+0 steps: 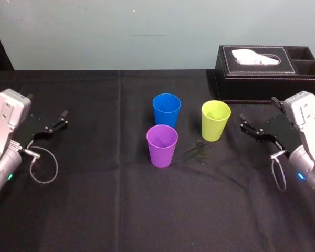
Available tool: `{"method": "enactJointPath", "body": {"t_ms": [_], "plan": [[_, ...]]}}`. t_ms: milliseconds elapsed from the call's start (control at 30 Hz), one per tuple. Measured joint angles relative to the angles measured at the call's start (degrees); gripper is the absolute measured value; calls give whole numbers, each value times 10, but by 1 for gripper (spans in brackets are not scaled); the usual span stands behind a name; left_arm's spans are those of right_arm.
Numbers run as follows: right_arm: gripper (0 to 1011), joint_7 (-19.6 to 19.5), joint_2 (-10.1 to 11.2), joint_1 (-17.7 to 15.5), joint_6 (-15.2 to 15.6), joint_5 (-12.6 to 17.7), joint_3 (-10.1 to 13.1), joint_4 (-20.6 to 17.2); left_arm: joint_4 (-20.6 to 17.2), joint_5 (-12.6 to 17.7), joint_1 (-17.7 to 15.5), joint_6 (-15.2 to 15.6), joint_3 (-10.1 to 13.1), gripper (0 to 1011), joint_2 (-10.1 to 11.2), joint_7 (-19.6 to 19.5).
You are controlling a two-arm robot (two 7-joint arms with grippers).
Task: Stack the three plastic cups sequentially using one hand.
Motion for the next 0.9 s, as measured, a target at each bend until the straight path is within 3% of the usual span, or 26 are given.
{"method": "enactJointPath", "body": {"t_ms": [500,900], "plan": [[1003,0,0,0,0,0,0,0,0,0,0,0,0,1011,0,0],[1003,32,13,-39,19,28,33,-48,0,0,0,0,0,1012,0,0]]}}
